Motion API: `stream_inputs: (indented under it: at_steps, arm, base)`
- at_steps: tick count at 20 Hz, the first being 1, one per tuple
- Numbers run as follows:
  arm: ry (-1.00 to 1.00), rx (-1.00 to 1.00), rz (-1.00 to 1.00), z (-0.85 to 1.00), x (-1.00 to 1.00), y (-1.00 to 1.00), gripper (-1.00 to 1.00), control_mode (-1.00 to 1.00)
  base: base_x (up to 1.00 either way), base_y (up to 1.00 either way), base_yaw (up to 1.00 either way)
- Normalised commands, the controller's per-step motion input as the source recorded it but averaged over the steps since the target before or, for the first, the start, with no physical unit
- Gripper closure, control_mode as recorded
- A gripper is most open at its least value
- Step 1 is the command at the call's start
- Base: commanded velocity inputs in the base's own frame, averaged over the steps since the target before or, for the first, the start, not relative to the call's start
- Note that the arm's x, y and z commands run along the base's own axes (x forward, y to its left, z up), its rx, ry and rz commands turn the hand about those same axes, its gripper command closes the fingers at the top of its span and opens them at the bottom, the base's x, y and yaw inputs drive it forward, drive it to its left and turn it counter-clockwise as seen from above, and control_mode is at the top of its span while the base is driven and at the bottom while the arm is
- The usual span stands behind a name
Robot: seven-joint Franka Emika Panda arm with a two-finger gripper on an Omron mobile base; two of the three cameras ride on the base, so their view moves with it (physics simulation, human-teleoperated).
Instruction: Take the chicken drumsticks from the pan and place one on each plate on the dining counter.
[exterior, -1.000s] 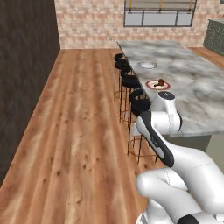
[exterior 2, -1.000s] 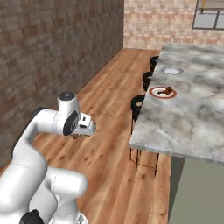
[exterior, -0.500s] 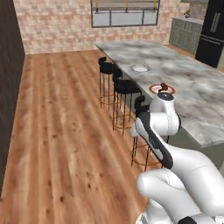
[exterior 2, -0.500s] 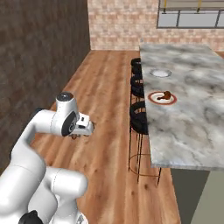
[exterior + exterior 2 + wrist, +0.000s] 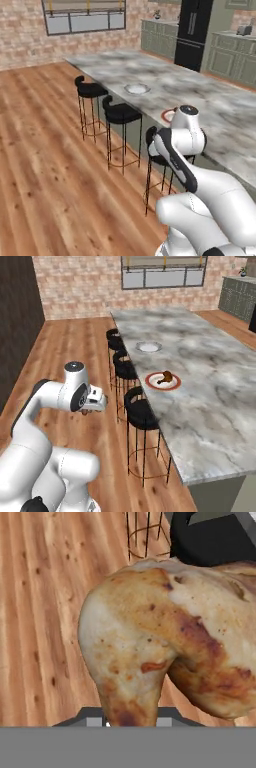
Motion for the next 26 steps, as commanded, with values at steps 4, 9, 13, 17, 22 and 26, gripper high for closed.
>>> stream_inputs:
  at_steps: [4,9,13,17,22,26]
  arm:
    - [0.00,0.00,0.00,0.00,0.00,0.00,1.00,1.00]
    - [0.00,0.00,0.00,0.00,0.00,0.00,1.00,1.00]
    - [0.00,0.00,0.00,0.00,0.00,0.00,1.00,1.00]
    - [0.00,0.00,0.00,0.00,0.00,0.00,1.00,1.00]
    - [0.00,0.00,0.00,0.00,0.00,0.00,1.00,1.00]
    - [0.00,0.00,0.00,0.00,0.00,0.00,1.00,1.00]
  base:
    - [0.68,0.82,-0.32]
    - [0.58,0.89,-0.31]
    - [0.54,0.89,-0.33]
    - [0.59,0.79,-0.41]
    - [0.66,0.69,-0.50]
    - [0.66,0.69,-0.50]
